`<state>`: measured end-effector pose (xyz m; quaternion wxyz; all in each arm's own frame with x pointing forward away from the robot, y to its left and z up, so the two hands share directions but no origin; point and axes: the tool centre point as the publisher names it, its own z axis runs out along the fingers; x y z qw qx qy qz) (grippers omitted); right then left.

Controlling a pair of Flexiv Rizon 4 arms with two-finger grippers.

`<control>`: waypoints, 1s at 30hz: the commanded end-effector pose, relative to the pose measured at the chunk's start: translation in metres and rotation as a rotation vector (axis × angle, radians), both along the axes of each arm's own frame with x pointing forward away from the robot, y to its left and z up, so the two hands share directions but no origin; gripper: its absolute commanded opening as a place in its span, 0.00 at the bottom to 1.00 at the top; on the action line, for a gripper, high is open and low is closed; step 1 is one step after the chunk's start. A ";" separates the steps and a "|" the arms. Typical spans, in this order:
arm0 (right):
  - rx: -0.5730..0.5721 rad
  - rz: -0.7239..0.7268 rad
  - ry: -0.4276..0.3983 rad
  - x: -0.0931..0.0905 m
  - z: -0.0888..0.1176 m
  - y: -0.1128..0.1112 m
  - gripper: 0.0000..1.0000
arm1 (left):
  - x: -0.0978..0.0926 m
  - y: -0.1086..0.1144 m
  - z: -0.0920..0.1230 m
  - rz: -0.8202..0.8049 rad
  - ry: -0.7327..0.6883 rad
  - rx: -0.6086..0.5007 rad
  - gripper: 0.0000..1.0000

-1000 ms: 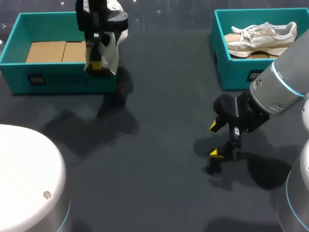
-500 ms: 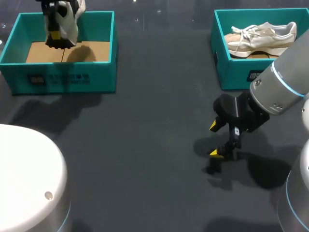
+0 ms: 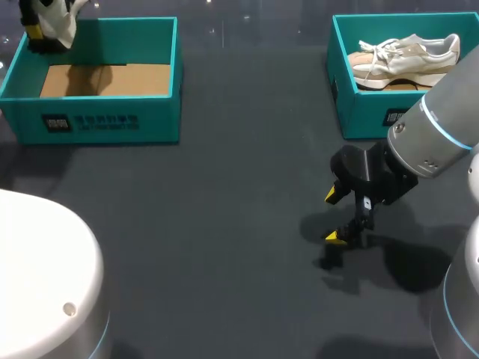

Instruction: Take the shoe out of the shoebox, open the shoe tongue, remove and reinsert the insole, then place the shoe into the shoebox

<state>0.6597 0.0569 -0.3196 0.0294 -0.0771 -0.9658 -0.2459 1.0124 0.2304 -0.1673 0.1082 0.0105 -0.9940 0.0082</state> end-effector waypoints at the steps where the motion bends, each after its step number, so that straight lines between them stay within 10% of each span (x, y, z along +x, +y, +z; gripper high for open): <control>1: -0.003 -0.002 -0.001 -0.001 0.000 0.001 1.00 | 0.012 0.005 0.000 -0.094 0.051 -0.003 0.00; 10: -0.003 -0.002 -0.001 -0.001 0.000 0.001 1.00 | 0.006 0.010 0.007 -0.664 -0.109 0.018 0.00; 30: -0.003 -0.002 -0.001 -0.001 0.000 0.001 1.00 | 0.018 0.021 0.001 -0.856 -0.125 0.046 0.00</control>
